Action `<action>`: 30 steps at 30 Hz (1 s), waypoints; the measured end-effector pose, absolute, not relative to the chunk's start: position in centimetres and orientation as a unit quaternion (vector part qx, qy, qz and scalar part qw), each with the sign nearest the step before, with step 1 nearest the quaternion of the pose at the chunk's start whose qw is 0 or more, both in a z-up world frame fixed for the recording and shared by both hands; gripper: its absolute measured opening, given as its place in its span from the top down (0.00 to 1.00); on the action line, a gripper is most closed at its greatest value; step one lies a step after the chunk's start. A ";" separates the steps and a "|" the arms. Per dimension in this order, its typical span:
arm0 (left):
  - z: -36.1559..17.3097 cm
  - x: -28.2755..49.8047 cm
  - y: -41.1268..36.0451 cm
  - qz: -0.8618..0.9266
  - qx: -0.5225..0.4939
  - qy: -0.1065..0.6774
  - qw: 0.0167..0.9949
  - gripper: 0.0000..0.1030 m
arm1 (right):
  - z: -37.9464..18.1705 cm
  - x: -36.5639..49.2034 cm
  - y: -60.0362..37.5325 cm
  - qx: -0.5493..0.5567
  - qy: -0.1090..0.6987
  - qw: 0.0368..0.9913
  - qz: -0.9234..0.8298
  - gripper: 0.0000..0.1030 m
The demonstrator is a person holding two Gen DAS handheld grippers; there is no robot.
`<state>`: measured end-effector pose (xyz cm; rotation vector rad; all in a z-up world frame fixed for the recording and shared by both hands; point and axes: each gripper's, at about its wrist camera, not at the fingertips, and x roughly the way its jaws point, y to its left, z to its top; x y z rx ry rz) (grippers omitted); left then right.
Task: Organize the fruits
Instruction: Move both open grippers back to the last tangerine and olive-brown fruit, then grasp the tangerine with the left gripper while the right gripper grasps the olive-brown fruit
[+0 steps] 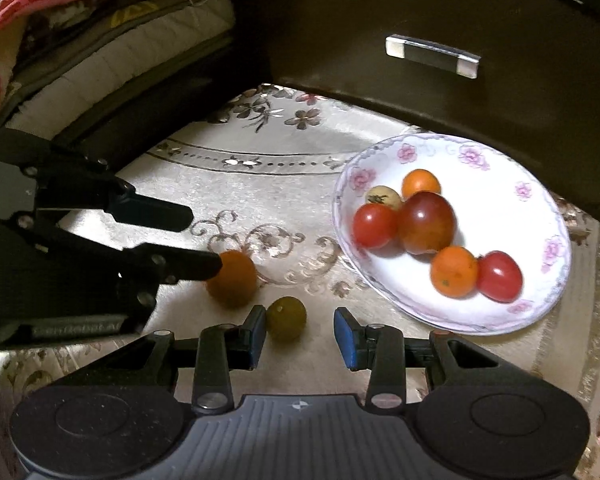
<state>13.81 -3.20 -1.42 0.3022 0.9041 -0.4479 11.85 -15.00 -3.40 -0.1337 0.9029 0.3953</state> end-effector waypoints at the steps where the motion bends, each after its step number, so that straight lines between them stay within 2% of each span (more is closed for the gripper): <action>1: -1.5 13.9 -3.2 -0.215 0.144 0.433 0.863 0.61 | -3.5 12.0 -14.9 -0.068 0.435 0.878 0.190 0.71; 4: -1.9 13.9 -3.3 -0.219 0.145 0.435 0.861 0.61 | -3.9 12.0 -14.6 -0.071 0.439 0.874 0.196 0.81; 5: -1.9 13.9 -3.3 -0.219 0.145 0.433 0.862 0.61 | -4.0 12.0 -14.6 -0.070 0.439 0.874 0.196 0.81; 14: -2.0 14.3 -3.6 -0.233 0.140 0.433 0.860 0.58 | -3.6 11.9 -15.6 -0.068 0.443 0.877 0.175 0.82; 21: -2.7 14.5 -4.7 -0.255 0.136 0.433 0.854 0.53 | -3.4 11.7 -17.2 -0.060 0.452 0.878 0.148 0.82; 30: -3.8 14.9 -5.5 -0.258 0.121 0.444 0.850 0.53 | -3.5 11.5 -17.6 -0.061 0.454 0.878 0.139 0.81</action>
